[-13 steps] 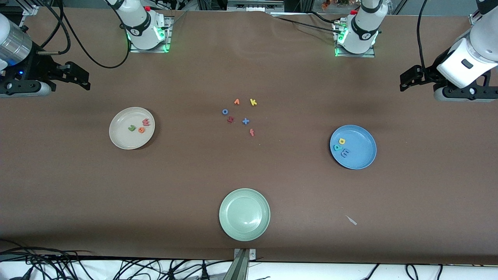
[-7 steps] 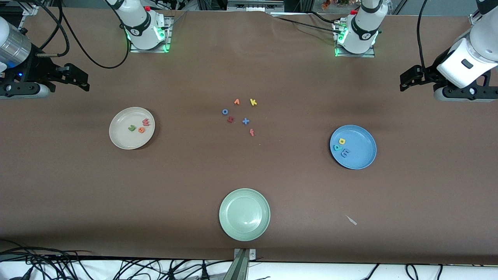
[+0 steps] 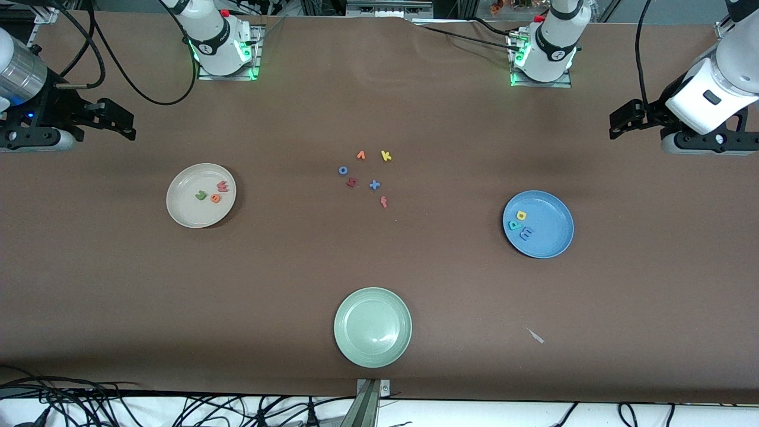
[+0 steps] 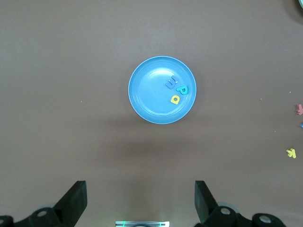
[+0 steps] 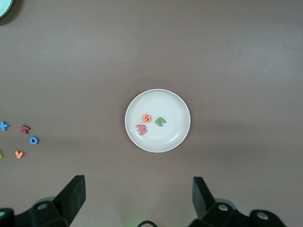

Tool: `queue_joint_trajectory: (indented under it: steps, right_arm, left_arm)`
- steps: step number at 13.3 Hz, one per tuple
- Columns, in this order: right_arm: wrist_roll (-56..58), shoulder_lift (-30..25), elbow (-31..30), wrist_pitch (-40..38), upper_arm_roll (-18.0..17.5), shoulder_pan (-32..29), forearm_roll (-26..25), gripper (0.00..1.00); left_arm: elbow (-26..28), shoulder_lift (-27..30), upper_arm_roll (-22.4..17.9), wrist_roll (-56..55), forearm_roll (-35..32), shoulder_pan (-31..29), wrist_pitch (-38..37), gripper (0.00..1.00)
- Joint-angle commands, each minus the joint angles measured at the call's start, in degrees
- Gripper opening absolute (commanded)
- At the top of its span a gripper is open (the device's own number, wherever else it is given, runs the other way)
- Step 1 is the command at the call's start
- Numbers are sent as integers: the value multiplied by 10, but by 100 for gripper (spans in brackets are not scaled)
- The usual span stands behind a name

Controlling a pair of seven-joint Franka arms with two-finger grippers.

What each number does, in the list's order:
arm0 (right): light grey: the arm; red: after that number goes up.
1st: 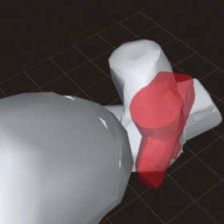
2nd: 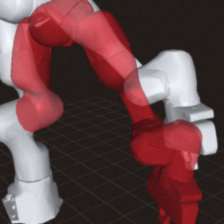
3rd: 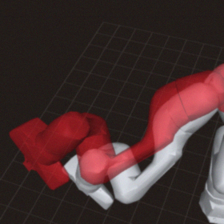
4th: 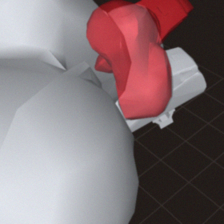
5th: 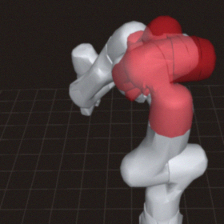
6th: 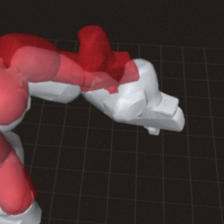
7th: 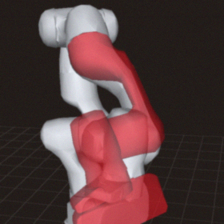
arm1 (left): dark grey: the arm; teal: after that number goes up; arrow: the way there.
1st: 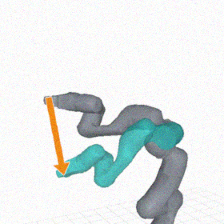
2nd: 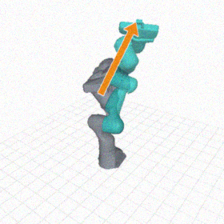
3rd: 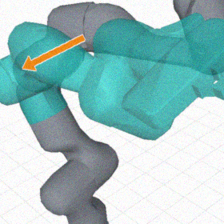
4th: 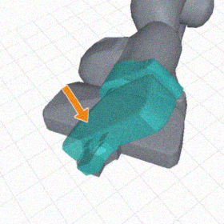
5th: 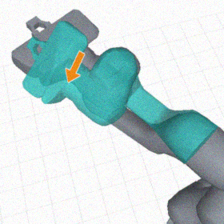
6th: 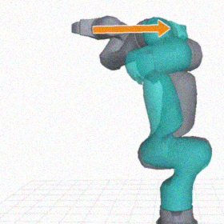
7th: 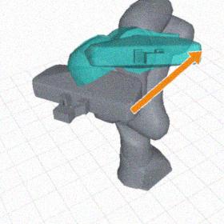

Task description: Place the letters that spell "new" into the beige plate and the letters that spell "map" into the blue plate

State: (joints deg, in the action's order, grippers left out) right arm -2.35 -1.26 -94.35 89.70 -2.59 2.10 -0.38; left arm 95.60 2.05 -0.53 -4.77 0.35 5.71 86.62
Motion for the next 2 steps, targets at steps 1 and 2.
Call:
queue_joint_trajectory:
  steps: [1, 2]
  right_arm:
    - [-6, -6, -7, 7, -1, -3, -2, 100]
    - [-6, -6, -7, 9, -1, -3, -2, 100]
  left_arm:
    - [-18, -6, 4, 13, -12, -3, -15, 100]
    - [-18, -6, 4, 13, -12, -3, -15, 100]
